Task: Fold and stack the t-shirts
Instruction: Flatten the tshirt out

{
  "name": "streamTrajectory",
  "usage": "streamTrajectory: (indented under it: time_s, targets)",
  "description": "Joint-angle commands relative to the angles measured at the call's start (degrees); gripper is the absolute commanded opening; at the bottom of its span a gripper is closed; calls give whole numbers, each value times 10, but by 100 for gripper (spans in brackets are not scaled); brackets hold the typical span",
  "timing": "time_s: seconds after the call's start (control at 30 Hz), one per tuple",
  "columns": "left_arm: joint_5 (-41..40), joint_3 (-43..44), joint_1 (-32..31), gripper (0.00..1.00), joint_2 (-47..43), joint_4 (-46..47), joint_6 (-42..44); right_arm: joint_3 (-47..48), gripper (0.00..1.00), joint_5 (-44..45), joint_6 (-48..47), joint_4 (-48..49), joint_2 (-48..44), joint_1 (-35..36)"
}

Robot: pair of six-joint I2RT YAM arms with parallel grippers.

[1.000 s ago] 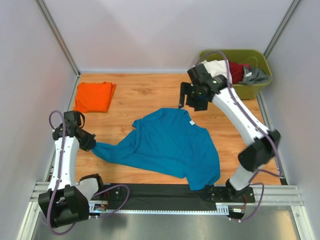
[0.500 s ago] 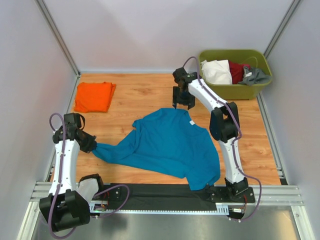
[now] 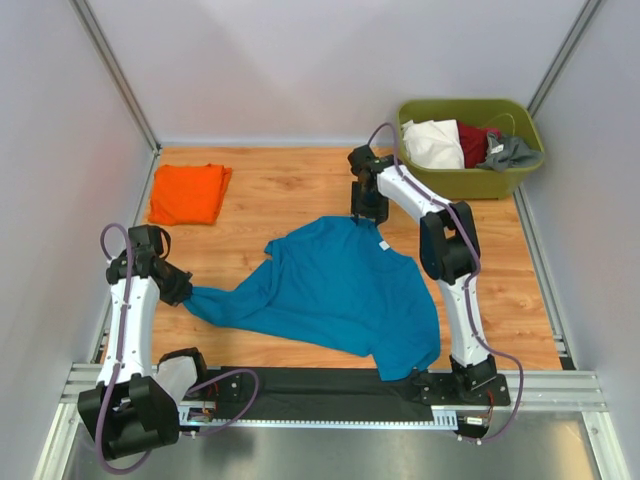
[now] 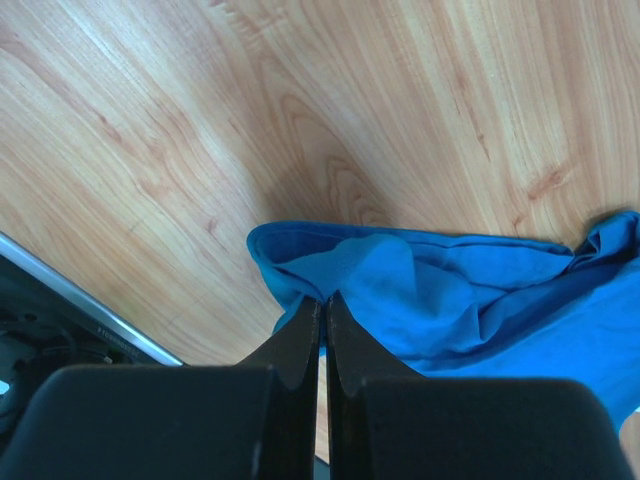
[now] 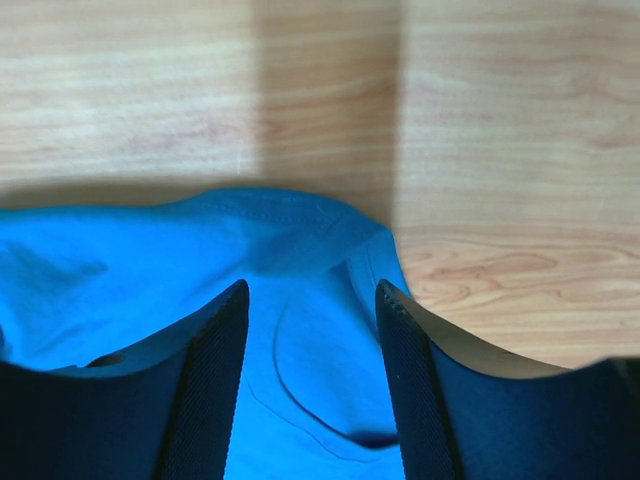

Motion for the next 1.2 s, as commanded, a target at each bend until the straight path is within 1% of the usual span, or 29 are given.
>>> streamTrajectory:
  time_s: [0.0, 0.13, 0.23, 0.27, 0.33, 0.37, 0.43, 0.47, 0.5, 0.53, 0.57, 0.6, 0.7, 0.73, 0.77, 0.8, 0.9, 0.93, 0.97, 1.0, 1.07, 1.1, 1.13, 1.17]
  targets:
    - [-8, 18, 4, 0, -2, -4, 15, 2, 54, -6, 10, 53, 7, -7]
    - [-2, 14, 5, 0, 4, 2, 6, -1, 50, -10, 17, 69, 19, -12]
    - [-7, 21, 4, 0, 9, 0, 7, 4, 39, -12, 22, 68, 29, -18]
    - [-13, 25, 4, 0, 8, -2, 8, 2, 25, -9, 25, 66, 28, -22]
    - [-21, 38, 4, 0, 10, -10, 11, -5, 11, 7, 29, 61, 20, -28]
    - [-31, 42, 4, 0, 12, -13, 13, -24, 0, 15, 29, 63, 6, -30]
    - [-38, 57, 6, 0, 16, -21, 16, -51, 0, 29, 31, 59, -16, -38]
    - [-36, 61, 9, 0, 20, -22, 19, -67, 0, 35, 30, 59, -48, -42]
    - [-32, 66, 12, 0, 23, -25, 20, -119, 0, 42, 30, 60, -70, -46]
    - [-30, 72, 14, 0, 30, -25, 21, -147, 0, 41, 27, 68, -94, -49]
    - [-19, 74, 18, 0, 35, -25, 21, -183, 0, 41, 26, 71, -145, -50]
    - [-14, 77, 20, 0, 40, -25, 21, -238, 0, 44, 25, 70, -171, -52]
    - [-1, 84, 23, 0, 62, -19, 19, -315, 0, 38, 38, 45, -269, -50]
    - [0, 86, 24, 0, 73, -20, 19, -362, 0, 30, 43, 31, -314, -50]
    - [3, 89, 25, 0, 78, -18, 19, -381, 0, 21, 52, 25, -335, -50]
    - [5, 94, 26, 0, 84, -19, 19, -402, 0, -11, 56, 8, -353, -51]
    - [11, 104, 35, 0, 109, -32, 17, -467, 0, -55, 66, -24, -388, -43]
    - [11, 105, 40, 0, 121, -39, 9, -501, 0, -57, 69, -28, -396, -39]
    - [10, 105, 45, 0, 127, -46, 5, -516, 0, -65, 68, -30, -397, -36]
    - [11, 101, 48, 0, 132, -55, 0, -528, 0, -97, 69, -35, -396, -33]
    - [8, 95, 55, 0, 141, -60, -9, -552, 0, -126, 65, -45, -387, -31]
    - [8, 88, 56, 0, 144, -57, -10, -553, 2, -141, 59, -58, -384, -29]
    - [9, 86, 57, 0, 147, -54, -10, -549, 14, -142, 56, -66, -378, -26]
    - [9, 86, 57, 0, 147, -52, -8, -528, 22, -139, 52, -77, -377, -25]
